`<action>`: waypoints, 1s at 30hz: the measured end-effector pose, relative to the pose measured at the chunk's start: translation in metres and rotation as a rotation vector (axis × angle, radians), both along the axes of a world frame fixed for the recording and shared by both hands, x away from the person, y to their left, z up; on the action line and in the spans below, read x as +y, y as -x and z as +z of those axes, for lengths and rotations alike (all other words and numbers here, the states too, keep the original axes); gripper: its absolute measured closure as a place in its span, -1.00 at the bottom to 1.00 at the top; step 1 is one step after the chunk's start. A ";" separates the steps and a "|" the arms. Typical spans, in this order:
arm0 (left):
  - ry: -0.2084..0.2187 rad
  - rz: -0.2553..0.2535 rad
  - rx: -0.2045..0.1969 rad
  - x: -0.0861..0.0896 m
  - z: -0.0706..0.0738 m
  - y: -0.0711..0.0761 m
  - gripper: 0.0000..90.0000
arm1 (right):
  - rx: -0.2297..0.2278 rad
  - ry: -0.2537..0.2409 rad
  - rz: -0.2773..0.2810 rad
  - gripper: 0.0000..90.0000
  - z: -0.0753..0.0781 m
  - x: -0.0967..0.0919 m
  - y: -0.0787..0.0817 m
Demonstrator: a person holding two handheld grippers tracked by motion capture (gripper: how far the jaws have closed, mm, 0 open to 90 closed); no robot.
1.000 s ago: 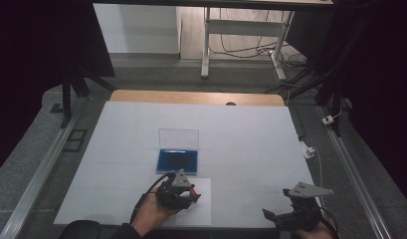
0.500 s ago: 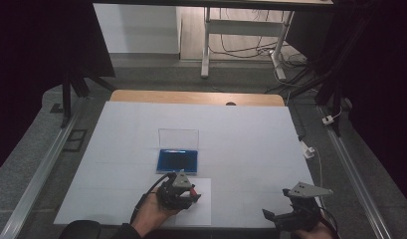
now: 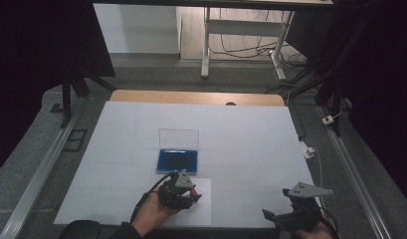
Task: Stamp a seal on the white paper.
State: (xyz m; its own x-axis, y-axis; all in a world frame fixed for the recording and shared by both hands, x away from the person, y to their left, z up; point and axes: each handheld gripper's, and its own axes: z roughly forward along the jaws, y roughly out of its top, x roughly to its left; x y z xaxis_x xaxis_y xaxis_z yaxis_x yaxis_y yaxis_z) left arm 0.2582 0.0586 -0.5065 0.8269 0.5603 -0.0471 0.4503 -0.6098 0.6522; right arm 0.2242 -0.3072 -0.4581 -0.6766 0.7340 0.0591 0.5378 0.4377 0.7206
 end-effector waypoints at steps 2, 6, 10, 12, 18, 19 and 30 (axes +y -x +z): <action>0.001 0.003 0.001 0.000 0.000 0.000 0.30 | 0.001 0.001 0.001 -0.99 0.000 0.000 0.000; 0.001 0.000 -0.025 -0.001 0.003 0.001 0.30 | 0.000 0.000 0.001 -0.99 0.000 0.000 0.000; 0.029 0.003 -0.032 0.003 0.008 0.000 0.30 | 0.000 0.000 0.002 -0.99 0.000 0.000 0.000; 0.039 0.001 -0.030 0.006 0.010 -0.001 0.30 | -0.001 0.002 0.004 -0.99 0.000 0.000 0.000; 0.086 0.011 -0.024 0.013 0.017 -0.004 0.30 | -0.002 0.002 0.005 -0.99 0.000 0.000 0.000; 0.087 0.015 -0.025 0.013 0.018 -0.004 0.30 | -0.002 0.002 0.005 -0.99 0.000 0.000 0.000; 0.110 0.053 -0.030 0.025 0.030 -0.007 0.30 | -0.003 0.001 0.003 -0.99 0.000 0.000 0.001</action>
